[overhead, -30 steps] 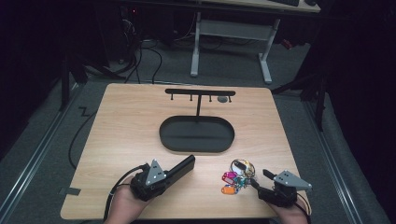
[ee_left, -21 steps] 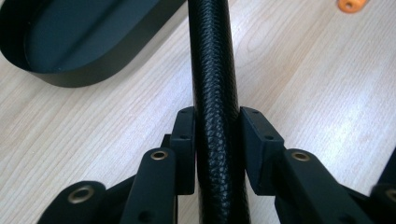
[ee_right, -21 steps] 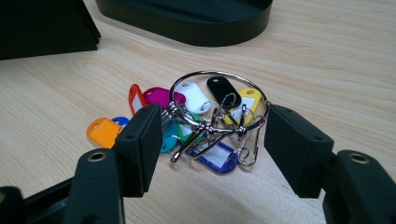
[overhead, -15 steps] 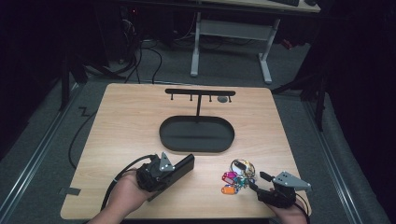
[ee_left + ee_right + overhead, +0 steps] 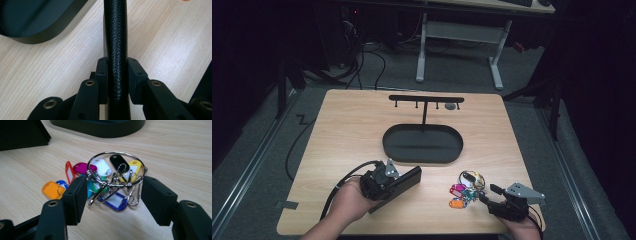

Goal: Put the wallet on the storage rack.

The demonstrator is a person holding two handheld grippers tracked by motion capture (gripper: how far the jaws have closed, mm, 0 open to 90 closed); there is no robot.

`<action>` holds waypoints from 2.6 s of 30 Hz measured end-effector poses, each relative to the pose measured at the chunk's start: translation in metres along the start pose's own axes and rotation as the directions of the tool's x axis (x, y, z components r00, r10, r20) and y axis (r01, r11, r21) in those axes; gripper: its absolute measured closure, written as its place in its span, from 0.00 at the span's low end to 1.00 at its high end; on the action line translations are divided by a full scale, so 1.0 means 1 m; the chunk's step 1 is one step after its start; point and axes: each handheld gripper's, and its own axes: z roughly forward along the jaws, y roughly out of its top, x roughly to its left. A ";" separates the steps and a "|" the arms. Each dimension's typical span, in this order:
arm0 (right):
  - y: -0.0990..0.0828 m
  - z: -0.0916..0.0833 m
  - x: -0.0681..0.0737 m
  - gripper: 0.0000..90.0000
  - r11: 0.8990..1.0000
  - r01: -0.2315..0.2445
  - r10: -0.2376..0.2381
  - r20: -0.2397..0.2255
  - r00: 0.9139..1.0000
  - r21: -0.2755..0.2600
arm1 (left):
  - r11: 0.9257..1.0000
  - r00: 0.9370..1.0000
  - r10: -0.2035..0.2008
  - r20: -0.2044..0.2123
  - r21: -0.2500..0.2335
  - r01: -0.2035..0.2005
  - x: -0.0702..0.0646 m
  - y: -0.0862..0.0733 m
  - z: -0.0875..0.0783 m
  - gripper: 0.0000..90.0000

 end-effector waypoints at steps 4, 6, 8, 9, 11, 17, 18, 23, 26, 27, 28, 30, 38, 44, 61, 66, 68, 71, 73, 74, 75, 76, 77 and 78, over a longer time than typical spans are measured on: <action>-0.001 0.004 0.001 0.42 1.000 0.019 -0.019 -0.022 1.000 0.004 | 1.000 1.000 -0.005 -0.005 -0.009 0.005 -0.001 -0.001 0.000 0.82; -0.002 0.005 0.001 0.42 1.000 0.020 -0.020 -0.030 0.999 0.012 | 1.000 1.000 -0.007 -0.004 -0.008 0.007 0.000 -0.001 0.000 0.82; -0.003 0.006 0.001 0.42 1.000 0.021 -0.020 -0.032 0.999 0.011 | 1.000 1.000 -0.014 -0.009 -0.004 0.014 0.001 -0.001 0.000 0.82; -0.003 0.005 0.002 0.43 1.000 0.025 -0.025 -0.044 0.999 0.002 | 1.000 1.000 -0.008 -0.018 0.008 0.008 -0.001 0.001 0.000 0.82; -0.001 0.002 0.002 0.43 0.999 0.034 -0.035 -0.048 0.998 -0.012 | 1.000 0.999 0.005 -0.037 0.014 -0.005 -0.005 0.002 0.000 0.82; 0.001 -0.002 0.003 0.43 0.999 0.024 -0.025 -0.039 0.999 -0.031 | 0.998 0.995 0.058 -0.080 0.028 -0.056 -0.015 0.002 -0.003 0.82; 0.000 -0.002 0.004 0.43 0.999 0.025 -0.026 -0.038 0.999 -0.028 | 0.998 0.995 0.058 -0.080 0.028 -0.056 -0.015 0.002 -0.003 0.82; -0.001 -0.004 0.003 0.43 0.999 0.027 -0.028 -0.029 0.999 -0.031 | 0.995 0.991 0.101 -0.085 -0.016 -0.103 -0.012 0.007 -0.015 0.83; -0.001 -0.005 -0.001 0.43 0.999 0.023 -0.022 0.008 1.000 -0.035 | 0.989 0.986 0.136 -0.094 -0.037 -0.140 -0.011 0.014 -0.017 0.83; -0.002 -0.005 -0.002 0.43 0.999 0.016 -0.015 0.017 1.000 -0.037 | 0.985 0.981 0.162 -0.104 -0.043 -0.167 -0.010 0.018 -0.017 0.83; -0.002 -0.005 -0.003 0.43 0.999 0.008 -0.007 0.026 1.000 -0.034 | 0.983 0.979 0.176 -0.106 -0.040 -0.181 -0.009 0.020 -0.016 0.83; -0.003 -0.004 -0.004 0.43 1.000 0.003 -0.002 0.037 0.999 -0.027 | 0.978 0.974 0.199 -0.107 -0.040 -0.204 -0.007 0.024 -0.015 0.83; -0.005 -0.001 -0.002 0.43 1.000 0.015 -0.015 0.024 1.000 -0.011 | 0.970 0.965 0.227 -0.131 -0.061 -0.236 -0.005 0.034 -0.014 0.83; -0.005 -0.001 0.003 0.43 0.999 0.043 -0.043 0.006 0.999 -0.005 | 0.954 0.946 0.285 -0.157 -0.047 -0.295 -0.002 0.044 -0.015 0.82; -0.014 -0.014 -0.004 0.43 1.000 0.019 -0.018 0.039 0.999 -0.017 | 0.921 0.902 0.363 -0.232 -0.055 -0.385 0.020 0.073 -0.001 0.82; -0.014 -0.015 -0.006 0.43 1.000 0.004 -0.003 0.048 0.999 -0.022 | 0.911 0.895 0.384 -0.228 -0.062 -0.407 0.021 0.083 0.001 0.82; -0.013 -0.015 -0.007 0.43 1.000 0.009 -0.008 0.046 0.999 -0.026 | 0.907 0.888 0.393 -0.238 -0.057 -0.417 0.021 0.087 0.001 0.82; -0.013 -0.015 -0.004 0.43 1.000 0.014 -0.013 0.040 0.999 -0.028 | 0.906 0.887 0.393 -0.242 -0.066 -0.419 0.022 0.093 0.000 0.82; -0.013 -0.014 -0.004 0.43 1.000 0.012 -0.011 0.039 0.999 -0.021 | 0.894 0.873 0.419 -0.250 -0.056 -0.445 0.023 0.098 0.002 0.82; -0.013 -0.014 -0.004 0.43 1.000 0.012 -0.011 0.039 0.999 -0.021 | 0.894 0.873 0.419 -0.250 -0.056 -0.445 0.023 0.098 0.002 0.82; -0.012 -0.013 -0.005 0.43 1.000 0.010 -0.010 0.038 0.999 -0.019 | 0.888 0.864 0.433 -0.256 -0.043 -0.458 0.024 0.101 0.003 0.82; -0.012 -0.013 -0.005 0.43 1.000 0.010 -0.009 0.037 0.999 -0.019 | 0.885 0.860 0.441 -0.257 -0.037 -0.464 0.025 0.103 0.005 0.82; -0.012 -0.013 -0.005 0.43 1.000 0.012 -0.011 0.038 0.999 -0.021 | 0.880 0.855 0.449 -0.260 -0.037 -0.474 0.027 0.106 0.008 0.82; -0.013 -0.013 -0.005 0.43 1.000 0.014 -0.013 0.038 0.999 -0.022 | 0.880 0.855 0.449 -0.260 -0.037 -0.474 0.027 0.106 0.008 0.82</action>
